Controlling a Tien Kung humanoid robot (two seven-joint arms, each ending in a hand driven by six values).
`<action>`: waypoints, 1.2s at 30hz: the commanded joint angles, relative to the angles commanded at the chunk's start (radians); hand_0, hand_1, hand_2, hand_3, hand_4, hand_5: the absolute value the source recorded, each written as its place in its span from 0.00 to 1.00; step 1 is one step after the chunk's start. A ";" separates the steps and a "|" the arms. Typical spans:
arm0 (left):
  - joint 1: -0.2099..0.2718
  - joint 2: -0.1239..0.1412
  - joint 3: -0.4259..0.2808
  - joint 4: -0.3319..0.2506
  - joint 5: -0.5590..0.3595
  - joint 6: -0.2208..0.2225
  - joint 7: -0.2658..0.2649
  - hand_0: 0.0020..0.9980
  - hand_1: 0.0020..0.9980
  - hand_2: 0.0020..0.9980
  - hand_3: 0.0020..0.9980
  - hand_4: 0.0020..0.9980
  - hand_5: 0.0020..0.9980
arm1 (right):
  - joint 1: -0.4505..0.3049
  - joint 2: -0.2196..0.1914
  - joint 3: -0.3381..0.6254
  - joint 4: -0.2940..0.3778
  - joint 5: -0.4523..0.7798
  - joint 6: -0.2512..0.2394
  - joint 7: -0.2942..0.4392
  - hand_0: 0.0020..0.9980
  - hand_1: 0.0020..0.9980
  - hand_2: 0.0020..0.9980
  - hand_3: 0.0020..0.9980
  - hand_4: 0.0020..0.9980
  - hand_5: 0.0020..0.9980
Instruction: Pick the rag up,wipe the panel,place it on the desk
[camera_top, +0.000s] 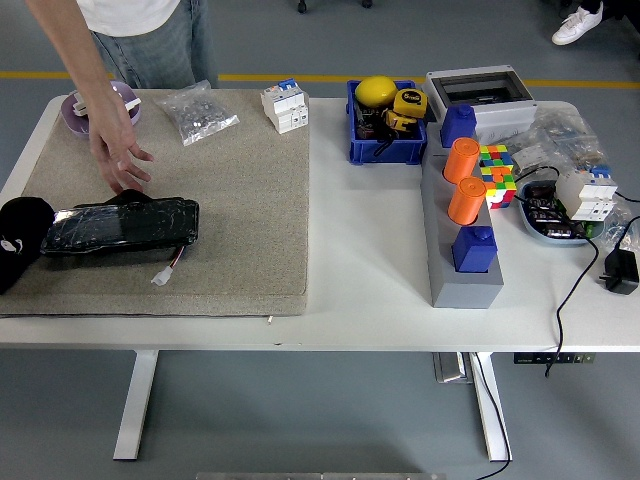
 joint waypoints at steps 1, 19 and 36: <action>-0.002 0.001 0.004 0.003 0.000 0.001 0.002 0.56 0.85 0.84 0.81 0.91 0.27 | 0.000 0.000 0.000 0.000 0.000 0.000 0.000 0.74 0.62 0.72 0.75 1.00 0.59; -0.040 0.014 0.080 0.059 -0.023 0.036 0.036 0.33 0.51 0.66 0.60 0.75 0.20 | 0.001 -0.001 0.028 0.008 -0.022 -0.011 0.008 0.74 0.62 0.72 0.75 1.00 0.59; -0.053 0.017 0.115 0.088 -0.031 0.081 0.036 0.23 0.31 0.58 0.58 0.68 0.13 | 0.001 -0.001 0.044 0.014 -0.038 -0.016 0.011 0.74 0.62 0.72 0.75 1.00 0.59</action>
